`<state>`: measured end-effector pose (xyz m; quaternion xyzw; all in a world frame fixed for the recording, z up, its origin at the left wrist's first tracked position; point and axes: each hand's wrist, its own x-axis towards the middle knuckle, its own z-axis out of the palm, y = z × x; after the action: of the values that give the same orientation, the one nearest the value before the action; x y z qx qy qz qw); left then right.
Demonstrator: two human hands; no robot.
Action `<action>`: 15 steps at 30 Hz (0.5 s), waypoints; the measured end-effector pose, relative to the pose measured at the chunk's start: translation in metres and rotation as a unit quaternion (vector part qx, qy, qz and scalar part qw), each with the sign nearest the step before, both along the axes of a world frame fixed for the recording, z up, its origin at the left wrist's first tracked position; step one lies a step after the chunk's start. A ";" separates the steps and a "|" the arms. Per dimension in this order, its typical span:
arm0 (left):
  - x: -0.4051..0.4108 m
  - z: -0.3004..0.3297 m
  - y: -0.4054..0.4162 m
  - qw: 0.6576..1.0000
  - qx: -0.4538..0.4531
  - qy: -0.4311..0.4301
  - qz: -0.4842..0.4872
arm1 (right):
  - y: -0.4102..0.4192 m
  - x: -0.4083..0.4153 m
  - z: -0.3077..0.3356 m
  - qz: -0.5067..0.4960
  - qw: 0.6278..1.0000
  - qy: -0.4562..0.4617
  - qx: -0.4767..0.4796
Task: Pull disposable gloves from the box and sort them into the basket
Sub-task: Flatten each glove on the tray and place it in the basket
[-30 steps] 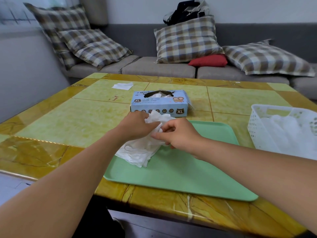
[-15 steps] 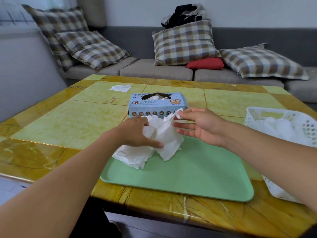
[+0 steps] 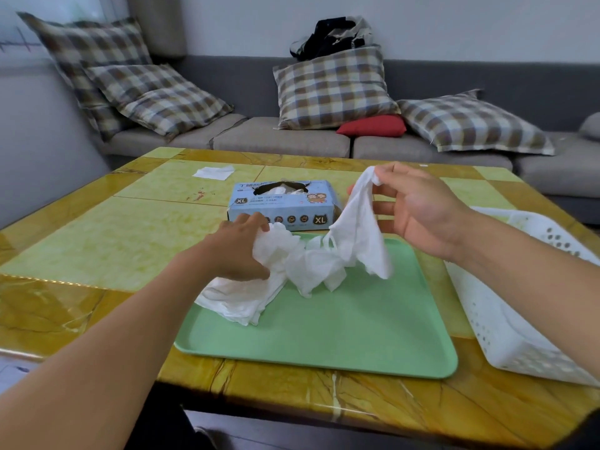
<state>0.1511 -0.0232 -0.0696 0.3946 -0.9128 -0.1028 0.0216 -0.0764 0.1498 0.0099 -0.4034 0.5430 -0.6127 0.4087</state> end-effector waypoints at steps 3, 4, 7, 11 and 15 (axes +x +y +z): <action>-0.002 0.009 0.016 0.999 -0.047 -0.005 -0.020 | 0.008 -0.009 0.009 -0.047 0.998 -0.018 -0.038; -0.007 0.009 0.025 0.997 -0.056 -0.008 -0.054 | 0.009 -0.012 0.011 -0.056 0.997 -0.024 -0.045; -0.034 -0.001 0.045 0.989 -0.063 -0.050 -0.126 | 0.012 -0.012 0.006 -0.061 0.998 -0.007 -0.019; -0.061 -0.007 0.048 0.994 -0.039 0.095 -0.039 | 0.014 -0.006 -0.005 -0.076 0.997 0.030 0.016; -0.054 0.007 0.030 0.963 -0.056 0.230 0.129 | 0.016 -0.007 -0.006 -0.068 0.997 0.001 0.026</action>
<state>0.0969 0.0068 -0.0625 0.4732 -0.8288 -0.1354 0.2662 -0.0838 0.1659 0.0034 -0.3551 0.5858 -0.6242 0.3755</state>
